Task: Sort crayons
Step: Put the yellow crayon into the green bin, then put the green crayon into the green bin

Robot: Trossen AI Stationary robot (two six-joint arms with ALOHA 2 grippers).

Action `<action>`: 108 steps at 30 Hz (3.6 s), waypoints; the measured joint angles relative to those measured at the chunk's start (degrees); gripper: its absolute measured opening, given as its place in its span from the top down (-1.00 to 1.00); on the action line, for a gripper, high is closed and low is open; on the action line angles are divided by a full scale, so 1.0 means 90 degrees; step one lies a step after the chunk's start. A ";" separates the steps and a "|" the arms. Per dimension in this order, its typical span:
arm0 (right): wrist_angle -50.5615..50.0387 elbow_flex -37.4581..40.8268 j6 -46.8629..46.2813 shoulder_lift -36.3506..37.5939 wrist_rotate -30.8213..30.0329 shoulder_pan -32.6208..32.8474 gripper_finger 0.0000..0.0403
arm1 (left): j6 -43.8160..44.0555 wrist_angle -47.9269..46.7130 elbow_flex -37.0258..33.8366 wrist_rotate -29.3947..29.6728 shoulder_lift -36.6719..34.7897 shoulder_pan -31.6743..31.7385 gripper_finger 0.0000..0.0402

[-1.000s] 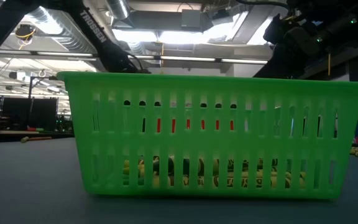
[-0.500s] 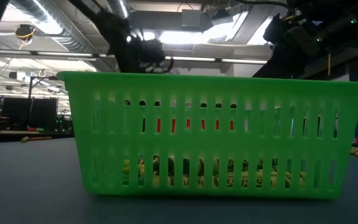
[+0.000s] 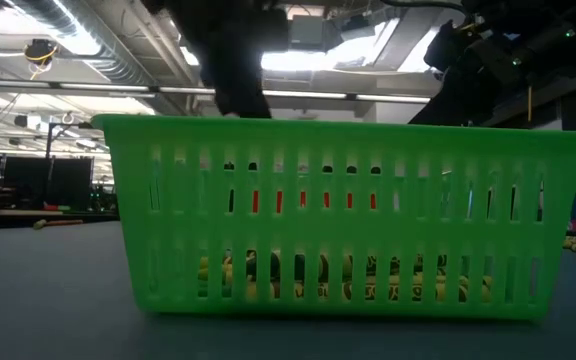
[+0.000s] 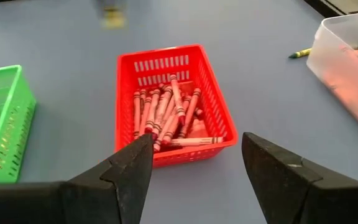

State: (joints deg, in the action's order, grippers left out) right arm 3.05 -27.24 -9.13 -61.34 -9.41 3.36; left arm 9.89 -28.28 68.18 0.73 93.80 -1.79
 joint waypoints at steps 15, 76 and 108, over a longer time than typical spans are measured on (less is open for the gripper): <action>0.0003 0.0000 0.0268 0.0000 0.0003 0.0000 -0.21 | 0.0024 0.1817 0.0009 0.0180 0.0189 -0.1912 0.94; 0.0011 -0.0002 -0.0175 -0.0010 0.0267 0.0000 -0.21 | -0.2134 0.1028 -0.0578 0.0691 0.0745 0.4246 0.48; -0.0164 -0.0002 -0.0147 -0.0010 0.0105 0.0000 -0.21 | -0.1150 0.0373 0.1887 -0.0275 0.2587 0.4476 0.48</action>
State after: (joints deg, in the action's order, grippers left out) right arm 1.57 -27.27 -10.45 -61.43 -8.46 3.35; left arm -0.46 -24.93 85.17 -1.74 117.08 38.50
